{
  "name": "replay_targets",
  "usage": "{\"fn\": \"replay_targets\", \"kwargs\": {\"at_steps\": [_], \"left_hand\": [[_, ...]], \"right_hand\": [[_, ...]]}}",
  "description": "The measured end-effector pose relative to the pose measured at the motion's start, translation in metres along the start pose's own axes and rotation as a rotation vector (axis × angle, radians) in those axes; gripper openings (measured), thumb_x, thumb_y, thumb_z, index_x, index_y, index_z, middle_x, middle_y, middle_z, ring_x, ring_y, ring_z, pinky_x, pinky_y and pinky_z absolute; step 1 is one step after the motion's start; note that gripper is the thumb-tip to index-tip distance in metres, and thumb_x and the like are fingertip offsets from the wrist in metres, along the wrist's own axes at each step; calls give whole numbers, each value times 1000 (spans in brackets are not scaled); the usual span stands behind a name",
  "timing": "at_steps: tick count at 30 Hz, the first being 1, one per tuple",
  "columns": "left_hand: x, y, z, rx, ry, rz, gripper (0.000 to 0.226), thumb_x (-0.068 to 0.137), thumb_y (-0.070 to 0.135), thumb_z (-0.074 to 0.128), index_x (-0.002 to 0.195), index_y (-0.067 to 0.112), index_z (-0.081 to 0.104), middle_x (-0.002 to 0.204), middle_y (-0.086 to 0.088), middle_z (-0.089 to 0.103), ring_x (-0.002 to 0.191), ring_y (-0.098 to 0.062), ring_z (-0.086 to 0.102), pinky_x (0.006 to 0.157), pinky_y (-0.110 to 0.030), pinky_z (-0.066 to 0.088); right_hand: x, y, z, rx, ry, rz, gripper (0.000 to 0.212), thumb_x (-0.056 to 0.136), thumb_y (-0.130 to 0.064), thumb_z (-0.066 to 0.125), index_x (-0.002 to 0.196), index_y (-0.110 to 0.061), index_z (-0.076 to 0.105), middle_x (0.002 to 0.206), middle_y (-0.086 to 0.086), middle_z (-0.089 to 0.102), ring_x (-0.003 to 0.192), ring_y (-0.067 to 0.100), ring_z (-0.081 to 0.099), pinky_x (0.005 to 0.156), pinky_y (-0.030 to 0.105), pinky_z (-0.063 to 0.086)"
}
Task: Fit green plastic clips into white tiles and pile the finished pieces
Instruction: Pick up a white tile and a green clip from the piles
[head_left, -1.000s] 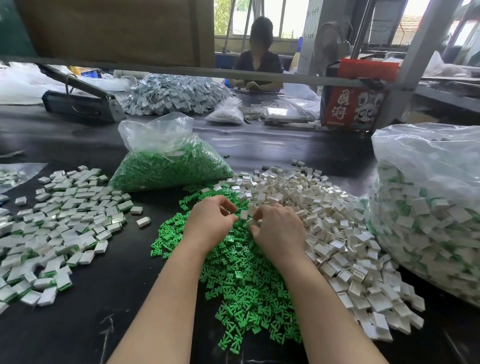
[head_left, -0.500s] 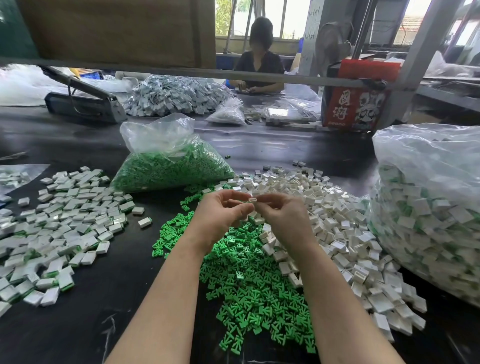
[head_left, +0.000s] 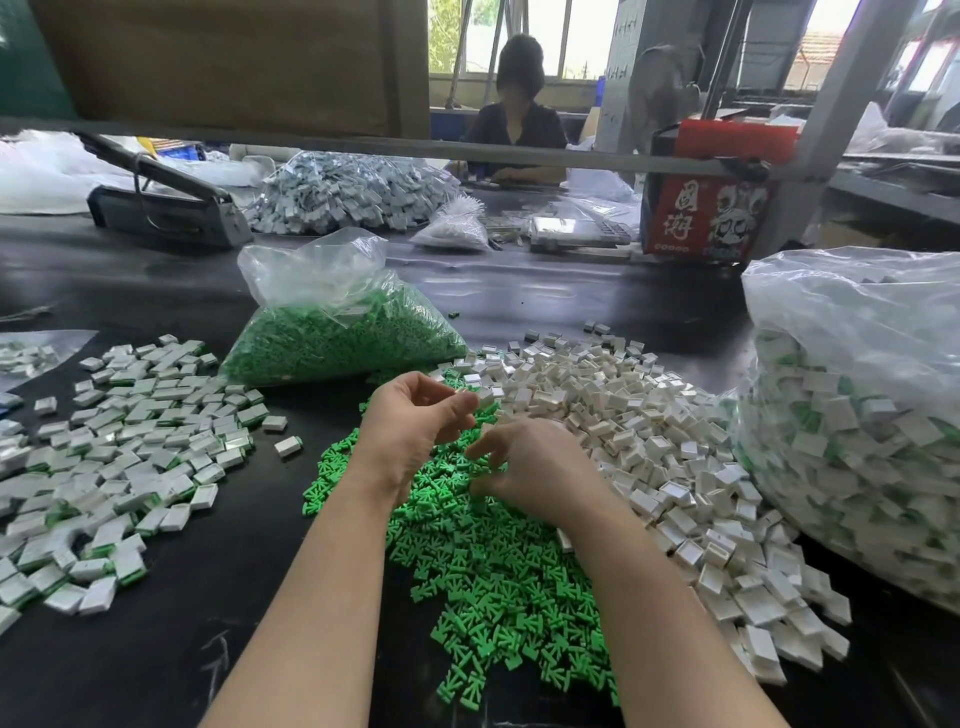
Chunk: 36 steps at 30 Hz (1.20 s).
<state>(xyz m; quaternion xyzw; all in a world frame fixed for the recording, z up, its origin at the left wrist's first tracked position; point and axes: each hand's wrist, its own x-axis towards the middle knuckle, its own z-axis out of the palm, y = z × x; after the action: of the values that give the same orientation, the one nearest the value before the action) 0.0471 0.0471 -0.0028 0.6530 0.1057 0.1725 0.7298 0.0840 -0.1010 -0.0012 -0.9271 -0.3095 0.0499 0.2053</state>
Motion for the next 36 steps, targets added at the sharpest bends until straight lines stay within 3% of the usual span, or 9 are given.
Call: {"fn": "replay_targets", "kwargs": {"at_steps": [3, 10, 13, 17, 21, 24, 29, 36], "left_hand": [[0, 0, 2, 13, 1, 25, 39, 57, 28, 87, 81, 9, 63, 68, -1, 71, 66, -14, 69, 58, -18, 52], [-3, 1, 1, 13, -31, 69, 32, 53, 27, 88, 69, 15, 63, 63, 1, 68, 54, -7, 58, 52, -16, 48], [-3, 2, 0, -9, -44, 68, 34, 48, 33, 90, 68, 18, 67, 64, 0, 69, 58, -9, 61, 55, -18, 51], [-1, 2, -3, -45, -56, 41, 37, 43, 39, 91, 67, 20, 71, 70, -3, 71, 63, -13, 64, 59, -23, 54], [-1, 3, -2, -114, -82, 21, 29, 45, 39, 89, 67, 24, 76, 71, 0, 73, 64, -11, 67, 59, -20, 54], [-2, 4, -3, -175, -108, 21, 25, 54, 33, 88, 73, 21, 76, 74, -1, 73, 68, -12, 70, 61, -20, 55], [-4, 6, 0, -235, -110, -1, 34, 68, 17, 78, 98, 10, 65, 79, 0, 74, 73, -14, 72, 64, -19, 55], [-7, 10, 8, -228, -177, -7, 18, 68, 19, 80, 85, 18, 76, 86, -4, 75, 77, -13, 71, 65, -18, 54]], "right_hand": [[2, -2, 6, -68, 15, 5, 27, 82, -40, 74, 109, -37, 69, 112, -6, 67, 105, 15, 60, 98, 40, 49], [1, 2, 9, 36, 98, 5, 13, 83, -28, 74, 83, -35, 63, 96, -10, 67, 91, 10, 61, 90, 37, 54], [2, 5, 6, 176, 148, 19, 13, 83, -26, 75, 78, -31, 64, 85, -10, 66, 81, 7, 63, 85, 32, 55], [1, 9, 0, 455, 254, 57, 9, 87, -23, 71, 82, -22, 63, 78, -8, 66, 67, 0, 60, 65, 14, 51], [-4, 8, -10, 991, 346, 55, 5, 90, -14, 66, 85, -14, 65, 81, 3, 70, 66, 2, 63, 62, 15, 50], [-5, 9, -15, 1234, 343, 59, 3, 91, -8, 64, 93, -10, 65, 79, 2, 72, 63, 2, 63, 56, 15, 46], [-5, 8, -17, 1356, 320, 54, 12, 88, -7, 65, 99, -11, 69, 80, 4, 73, 62, 5, 58, 56, 18, 44], [-5, 7, -18, 1409, 339, 59, 11, 87, -5, 66, 96, -9, 72, 82, 9, 72, 65, 11, 55, 63, 26, 43]]}}
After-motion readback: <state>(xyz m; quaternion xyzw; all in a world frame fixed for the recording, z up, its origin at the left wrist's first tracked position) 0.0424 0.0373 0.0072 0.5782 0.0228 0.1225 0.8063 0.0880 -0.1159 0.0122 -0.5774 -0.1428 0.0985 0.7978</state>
